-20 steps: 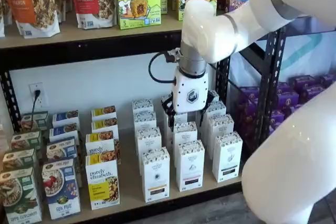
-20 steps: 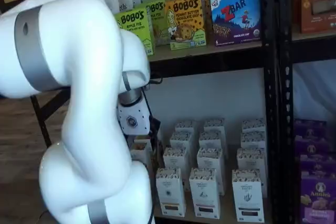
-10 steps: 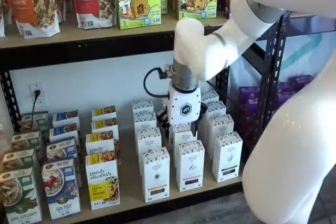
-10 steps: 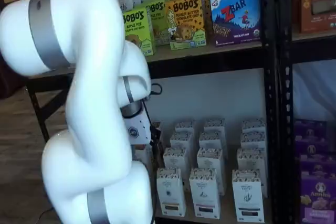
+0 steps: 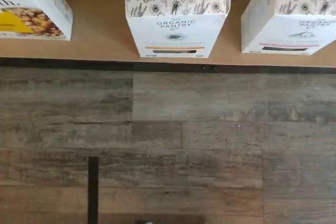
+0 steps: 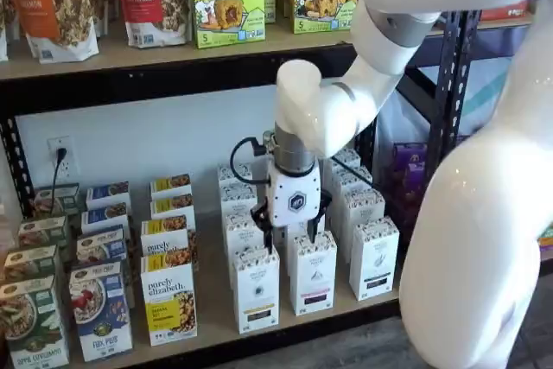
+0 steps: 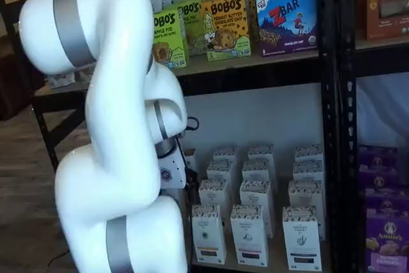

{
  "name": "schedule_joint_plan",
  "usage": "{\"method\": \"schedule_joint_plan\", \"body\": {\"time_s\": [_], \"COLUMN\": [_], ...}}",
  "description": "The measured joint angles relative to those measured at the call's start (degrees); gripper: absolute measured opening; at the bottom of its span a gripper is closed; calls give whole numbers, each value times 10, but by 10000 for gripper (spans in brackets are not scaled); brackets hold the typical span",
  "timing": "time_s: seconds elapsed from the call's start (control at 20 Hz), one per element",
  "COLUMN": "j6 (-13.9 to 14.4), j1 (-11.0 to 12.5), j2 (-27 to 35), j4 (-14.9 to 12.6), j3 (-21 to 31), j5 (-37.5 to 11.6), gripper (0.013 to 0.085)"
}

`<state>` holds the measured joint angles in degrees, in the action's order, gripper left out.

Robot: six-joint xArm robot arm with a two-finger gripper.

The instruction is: Pick up the white box with a yellow strip in the middle, on the bottom shelf, the fourth box from the left

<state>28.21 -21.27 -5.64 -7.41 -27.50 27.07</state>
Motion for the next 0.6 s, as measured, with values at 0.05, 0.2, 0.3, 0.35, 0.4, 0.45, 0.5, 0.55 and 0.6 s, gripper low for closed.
{"method": "schedule_joint_plan", "body": {"time_s": [0.05, 0.2, 0.3, 0.35, 0.4, 0.45, 0.5, 0.55, 0.6], "j6": [2, 22, 27, 30, 36, 41, 45, 49, 55], "j1": [-2, -7, -10, -12, -15, -16, -17, -18, -18], "j2": [12, 41, 56, 64, 76, 84, 91, 98, 106], "j4": [0, -15, -17, -18, -22, -25, -28, -32, -38], "j3": [-5, -21, -29, -34, -41, -46, -50, -55, -59], "j5": [-10, -27, -35, -39, -41, -44, -48, -52, -56], "gripper": [850, 850, 850, 850, 850, 850, 850, 850, 850]}}
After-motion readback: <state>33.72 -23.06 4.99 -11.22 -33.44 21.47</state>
